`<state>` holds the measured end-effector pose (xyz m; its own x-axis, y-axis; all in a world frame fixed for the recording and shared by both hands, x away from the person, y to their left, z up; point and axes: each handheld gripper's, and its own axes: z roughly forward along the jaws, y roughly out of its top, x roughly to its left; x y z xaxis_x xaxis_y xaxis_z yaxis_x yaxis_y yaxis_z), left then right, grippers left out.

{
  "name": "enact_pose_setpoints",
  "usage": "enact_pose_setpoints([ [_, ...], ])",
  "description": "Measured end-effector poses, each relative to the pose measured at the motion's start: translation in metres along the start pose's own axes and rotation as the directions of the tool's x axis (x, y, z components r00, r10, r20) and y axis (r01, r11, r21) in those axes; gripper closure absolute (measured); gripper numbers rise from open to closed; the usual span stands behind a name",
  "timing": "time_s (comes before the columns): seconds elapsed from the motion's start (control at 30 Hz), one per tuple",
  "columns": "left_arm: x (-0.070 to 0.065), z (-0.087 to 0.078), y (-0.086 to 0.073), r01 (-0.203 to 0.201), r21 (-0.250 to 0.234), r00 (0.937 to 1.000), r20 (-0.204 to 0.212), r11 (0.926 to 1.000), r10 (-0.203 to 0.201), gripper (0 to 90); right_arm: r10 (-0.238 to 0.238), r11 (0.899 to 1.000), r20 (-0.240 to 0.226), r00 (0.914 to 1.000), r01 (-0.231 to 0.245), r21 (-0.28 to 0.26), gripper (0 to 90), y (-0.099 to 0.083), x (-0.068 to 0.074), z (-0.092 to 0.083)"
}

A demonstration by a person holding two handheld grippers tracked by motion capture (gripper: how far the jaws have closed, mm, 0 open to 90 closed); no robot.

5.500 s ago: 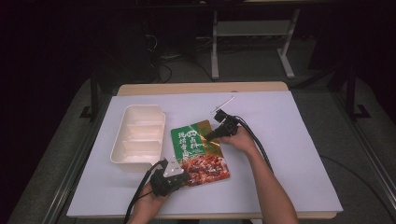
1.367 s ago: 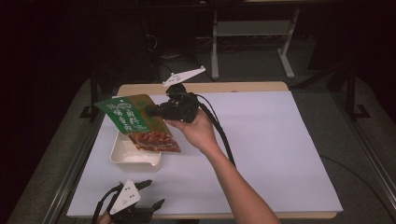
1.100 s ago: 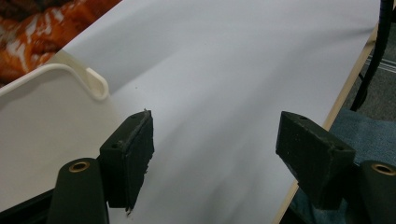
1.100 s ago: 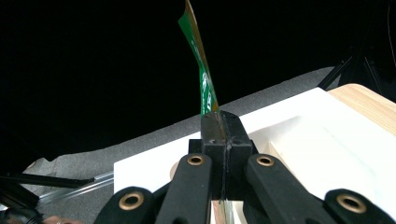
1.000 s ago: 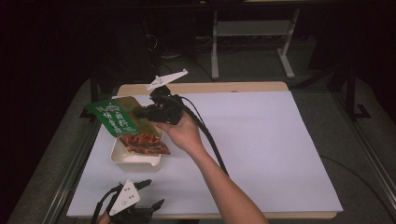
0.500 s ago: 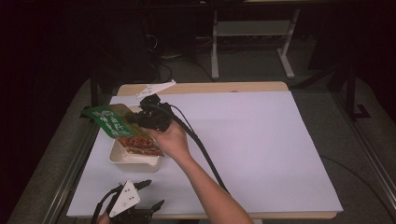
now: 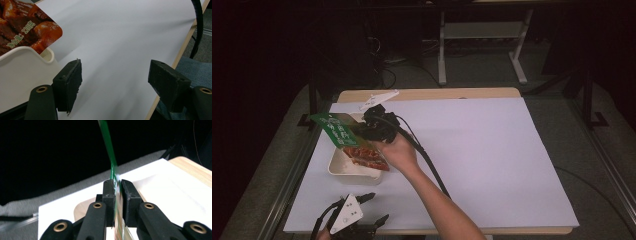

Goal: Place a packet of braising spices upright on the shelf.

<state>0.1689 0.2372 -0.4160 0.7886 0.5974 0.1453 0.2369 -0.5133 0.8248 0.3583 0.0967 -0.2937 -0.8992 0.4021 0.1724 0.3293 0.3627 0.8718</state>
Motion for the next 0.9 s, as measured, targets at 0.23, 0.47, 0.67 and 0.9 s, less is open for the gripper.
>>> enact_pose_setpoints([
  [0.23,0.000,-0.001,0.000,0.013,-0.009,0.9999,-0.001,0.9999,-0.013,26.7,-0.016,0.992,-0.013,0.9998,0.017,0.126,74.6,-0.003,-0.007,0.017],
  [0.47,0.001,-0.002,0.000,0.009,-0.013,1.0000,-0.004,0.9999,-0.009,26.8,-0.029,0.987,-0.004,0.9996,0.029,0.161,89.2,-0.010,-0.009,0.028],
  [0.67,0.000,-0.002,0.001,0.010,-0.020,0.9999,-0.004,0.9997,-0.010,26.8,0.059,0.994,-0.048,0.9971,-0.054,0.098,89.7,-0.013,-0.004,0.017],
  [0.9,-0.003,-0.002,0.002,0.004,-0.031,1.0000,-0.004,0.9995,-0.004,26.8,0.132,0.991,-0.062,0.9893,-0.134,-0.021,89.7,-0.024,0.004,0.009],
])
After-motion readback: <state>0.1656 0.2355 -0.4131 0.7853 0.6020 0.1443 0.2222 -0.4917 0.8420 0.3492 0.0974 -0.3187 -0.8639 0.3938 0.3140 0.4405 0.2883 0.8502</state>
